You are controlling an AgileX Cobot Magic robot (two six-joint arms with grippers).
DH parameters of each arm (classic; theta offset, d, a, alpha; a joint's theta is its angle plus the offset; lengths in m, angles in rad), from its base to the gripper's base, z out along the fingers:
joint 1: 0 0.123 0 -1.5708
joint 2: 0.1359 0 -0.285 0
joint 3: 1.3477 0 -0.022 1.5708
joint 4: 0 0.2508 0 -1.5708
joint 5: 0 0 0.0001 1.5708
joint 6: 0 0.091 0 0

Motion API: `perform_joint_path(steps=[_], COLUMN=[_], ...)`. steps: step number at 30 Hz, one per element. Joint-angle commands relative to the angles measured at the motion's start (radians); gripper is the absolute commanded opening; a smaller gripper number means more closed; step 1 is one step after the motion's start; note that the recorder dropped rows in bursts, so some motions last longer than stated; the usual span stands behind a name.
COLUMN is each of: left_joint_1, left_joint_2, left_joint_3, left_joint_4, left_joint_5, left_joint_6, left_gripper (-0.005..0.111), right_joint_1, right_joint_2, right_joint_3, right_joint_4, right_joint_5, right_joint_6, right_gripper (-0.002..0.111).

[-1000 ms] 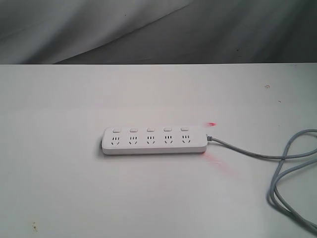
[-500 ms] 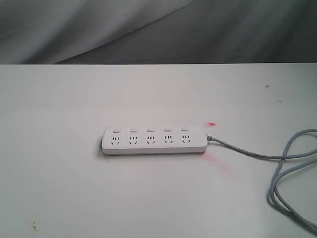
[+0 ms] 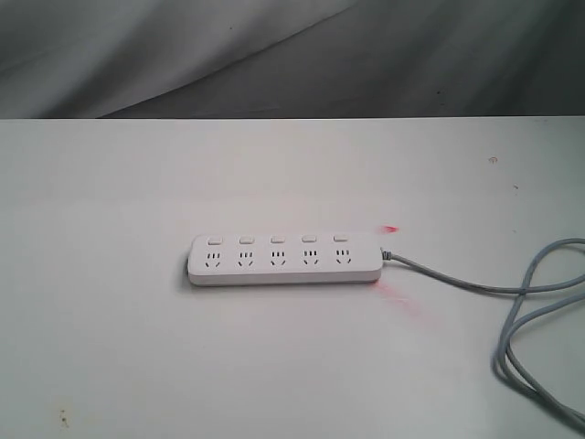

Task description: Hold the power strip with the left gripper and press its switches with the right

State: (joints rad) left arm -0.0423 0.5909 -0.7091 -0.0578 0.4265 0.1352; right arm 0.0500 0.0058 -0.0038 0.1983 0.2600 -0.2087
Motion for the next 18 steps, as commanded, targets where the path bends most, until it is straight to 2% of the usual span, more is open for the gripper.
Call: perform_joint_path(steps=[1,4,12,15,18], left_joint_1=[0.003,0.003,0.003,0.003,0.003], left_joint_2=[0.205,0.426,0.796,0.904,0.976], left_joint_3=[-0.136,-0.247,-0.441,-0.467,-0.467], left_joint_4=[-0.233,-0.277,-0.273,-0.278,-0.277], left_joint_5=[0.102,0.258,0.435,0.461,0.461], left_joint_6=[0.362,0.544,0.704,0.817,0.817], left_gripper=[0.0,0.0,0.0,0.0,0.0], right_joint_1=[-0.004,-0.004,-0.004,-0.004,-0.004], right_joint_2=[-0.006,-0.006,-0.006,-0.006,-0.006], right_joint_3=[0.004,0.004,0.004,0.004,0.004], right_joint_4=[0.003,0.003,0.003,0.003,0.003], right_joint_5=[-0.009,-0.009,-0.009,-0.009,-0.009], right_joint_6=[0.0,0.0,0.0,0.0,0.0], right_gripper=[0.0,0.0,0.0,0.0,0.0])
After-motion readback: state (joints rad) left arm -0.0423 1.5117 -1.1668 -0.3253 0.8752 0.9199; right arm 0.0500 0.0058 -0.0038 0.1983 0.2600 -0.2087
